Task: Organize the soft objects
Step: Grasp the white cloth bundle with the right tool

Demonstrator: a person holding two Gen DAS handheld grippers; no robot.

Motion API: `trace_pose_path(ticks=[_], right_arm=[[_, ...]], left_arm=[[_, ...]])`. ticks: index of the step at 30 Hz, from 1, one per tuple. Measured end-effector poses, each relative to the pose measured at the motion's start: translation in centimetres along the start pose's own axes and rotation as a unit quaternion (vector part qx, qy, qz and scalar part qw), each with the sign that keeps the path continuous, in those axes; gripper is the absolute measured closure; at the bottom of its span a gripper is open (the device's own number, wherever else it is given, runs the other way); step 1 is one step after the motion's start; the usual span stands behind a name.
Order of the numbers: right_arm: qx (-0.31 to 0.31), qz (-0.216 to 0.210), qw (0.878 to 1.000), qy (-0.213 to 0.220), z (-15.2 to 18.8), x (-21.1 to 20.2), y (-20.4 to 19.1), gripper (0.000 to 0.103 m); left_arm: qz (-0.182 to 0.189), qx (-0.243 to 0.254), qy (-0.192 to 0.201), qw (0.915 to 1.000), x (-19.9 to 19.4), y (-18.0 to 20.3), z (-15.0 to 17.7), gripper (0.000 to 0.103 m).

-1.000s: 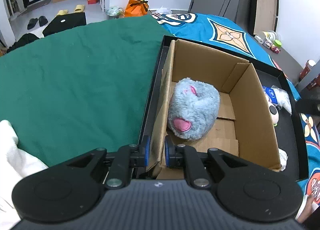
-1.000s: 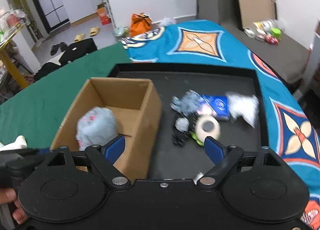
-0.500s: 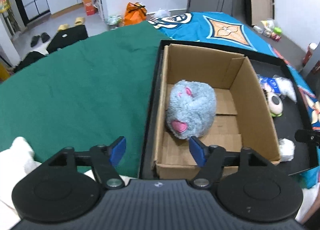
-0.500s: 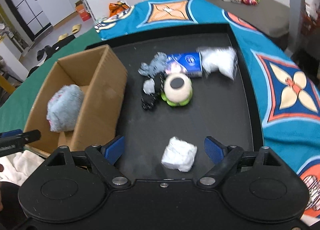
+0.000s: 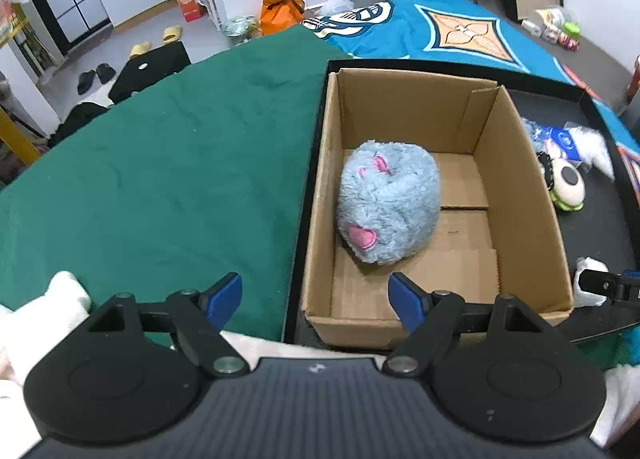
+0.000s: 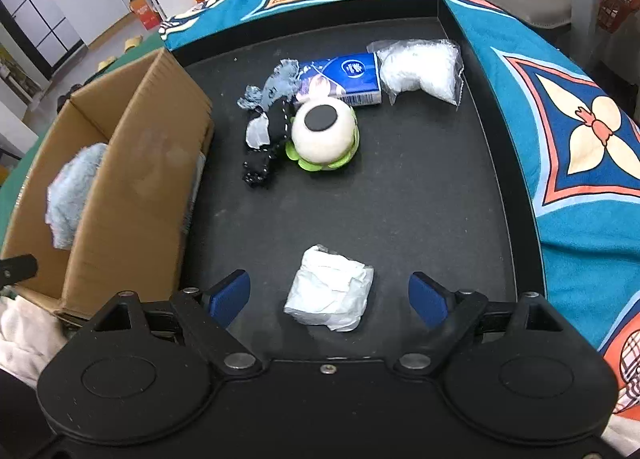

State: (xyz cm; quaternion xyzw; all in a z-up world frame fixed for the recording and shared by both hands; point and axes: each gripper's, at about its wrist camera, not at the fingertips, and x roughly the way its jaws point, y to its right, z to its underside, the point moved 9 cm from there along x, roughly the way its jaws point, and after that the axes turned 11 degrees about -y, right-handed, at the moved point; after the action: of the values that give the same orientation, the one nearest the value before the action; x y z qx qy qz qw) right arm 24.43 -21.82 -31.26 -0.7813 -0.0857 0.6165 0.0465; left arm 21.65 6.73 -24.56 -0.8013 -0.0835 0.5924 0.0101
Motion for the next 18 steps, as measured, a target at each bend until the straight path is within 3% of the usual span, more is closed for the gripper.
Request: trace_pose_path(ticks=[2, 4, 5, 18], right_arm=[[-0.002, 0.006, 1.0, 0.003, 0.0, 0.2, 0.2, 0.02], [-0.007, 0.009, 1.0, 0.001, 0.0, 0.4, 0.6, 0.042], [-0.005, 0.002, 1.0, -0.009, 0.1, 0.6, 0.7, 0.059], [0.009, -0.031, 0.999, 0.022, -0.5, -1.1, 1.3, 0.06]], left_arm=[[-0.011, 0.004, -0.004, 0.9999, 0.0, 0.2, -0.1, 0.024], [-0.018, 0.008, -0.007, 0.9998, 0.1, 0.4, -0.2, 0.024], [-0.022, 0.011, -0.009, 0.9997, 0.2, 0.6, -0.2, 0.024], [-0.056, 0.04, -0.023, 0.9974, -0.1, 1.9, -0.5, 0.024]])
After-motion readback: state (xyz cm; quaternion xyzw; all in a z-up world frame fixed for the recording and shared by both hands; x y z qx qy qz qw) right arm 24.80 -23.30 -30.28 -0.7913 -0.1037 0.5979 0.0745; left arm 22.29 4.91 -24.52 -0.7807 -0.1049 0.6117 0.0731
